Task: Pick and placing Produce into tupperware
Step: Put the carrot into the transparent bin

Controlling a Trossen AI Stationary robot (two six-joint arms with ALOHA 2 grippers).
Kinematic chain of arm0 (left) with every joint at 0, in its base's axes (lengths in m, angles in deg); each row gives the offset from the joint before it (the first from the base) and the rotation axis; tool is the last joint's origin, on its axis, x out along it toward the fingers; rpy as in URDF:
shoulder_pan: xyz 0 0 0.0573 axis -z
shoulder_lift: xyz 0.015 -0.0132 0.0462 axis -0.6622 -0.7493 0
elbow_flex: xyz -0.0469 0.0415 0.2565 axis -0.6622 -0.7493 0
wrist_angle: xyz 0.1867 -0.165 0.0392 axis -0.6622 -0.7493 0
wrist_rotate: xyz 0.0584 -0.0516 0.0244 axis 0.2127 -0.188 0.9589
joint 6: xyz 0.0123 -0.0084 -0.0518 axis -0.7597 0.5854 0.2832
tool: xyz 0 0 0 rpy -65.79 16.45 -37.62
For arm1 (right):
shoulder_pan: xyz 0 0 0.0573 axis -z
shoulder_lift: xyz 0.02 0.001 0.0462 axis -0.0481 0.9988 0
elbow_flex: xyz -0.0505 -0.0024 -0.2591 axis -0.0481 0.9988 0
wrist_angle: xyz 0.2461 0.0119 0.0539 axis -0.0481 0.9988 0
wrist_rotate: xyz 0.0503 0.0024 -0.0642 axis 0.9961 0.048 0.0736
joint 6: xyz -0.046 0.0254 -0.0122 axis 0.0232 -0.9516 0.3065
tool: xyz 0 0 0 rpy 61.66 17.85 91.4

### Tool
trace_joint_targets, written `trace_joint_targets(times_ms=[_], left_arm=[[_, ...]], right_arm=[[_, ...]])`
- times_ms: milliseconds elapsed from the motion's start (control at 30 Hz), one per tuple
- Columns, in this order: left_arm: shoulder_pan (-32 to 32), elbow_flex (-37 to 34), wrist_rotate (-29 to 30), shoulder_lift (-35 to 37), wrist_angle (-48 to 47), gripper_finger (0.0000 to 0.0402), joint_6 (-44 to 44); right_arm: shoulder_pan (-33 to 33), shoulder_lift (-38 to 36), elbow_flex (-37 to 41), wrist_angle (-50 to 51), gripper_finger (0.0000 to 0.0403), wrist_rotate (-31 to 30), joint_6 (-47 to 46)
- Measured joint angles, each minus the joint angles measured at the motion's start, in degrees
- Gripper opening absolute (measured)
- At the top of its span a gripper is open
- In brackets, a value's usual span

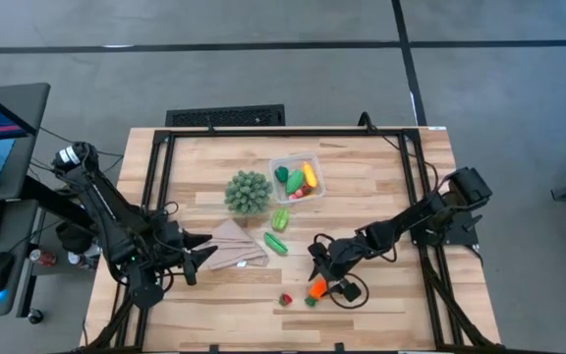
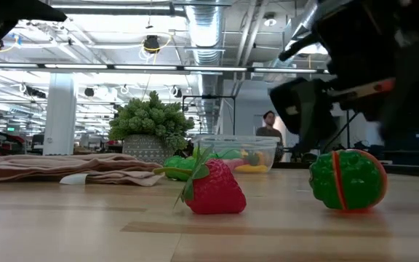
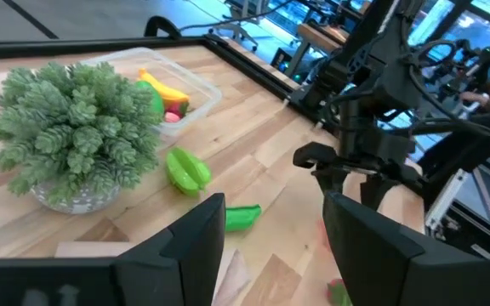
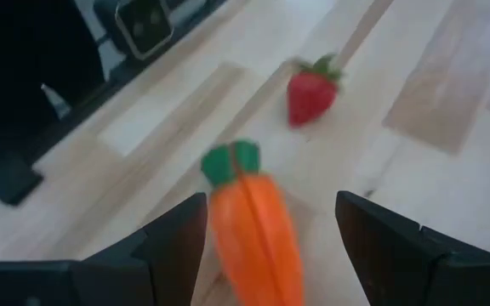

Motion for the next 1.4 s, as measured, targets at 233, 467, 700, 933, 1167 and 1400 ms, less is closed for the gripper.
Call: trace_joint_targets(times_ms=[233,467,700,933,1167,1400], left_arm=[[1.3,0.0,0.0,0.0,0.0,0.019,0.8],[1.4,0.0,-0.6,0.0,0.1,0.019,1.0],[1.4,0.0,-1.5,0.0,0.2,0.019,1.0],[1.4,0.0,-1.5,0.0,-0.6,0.019,1.0],[1.4,0.0,-1.5,0.0,-1.5,0.019,1.0],[1.4,0.0,-1.5,0.0,-3.0,0.019,1.7]], right_arm=[[-2.5,4.0,-1.5,-2.2,0.0255,0.0,0.0],[-2.6,8.0,-4.6,-2.2,0.0255,-0.2,-3.6],[-2.4,8.8,-5.1,1.2,0.0255,-0.3,-3.6],[-1.7,8.7,-5.2,2.2,0.0252,-0.1,-4.7],[-1.3,8.7,-5.2,2.3,0.0205,-0.3,-7.8],[-1.2,8.7,-5.2,2.5,0.0165,-0.2,-9.2]])
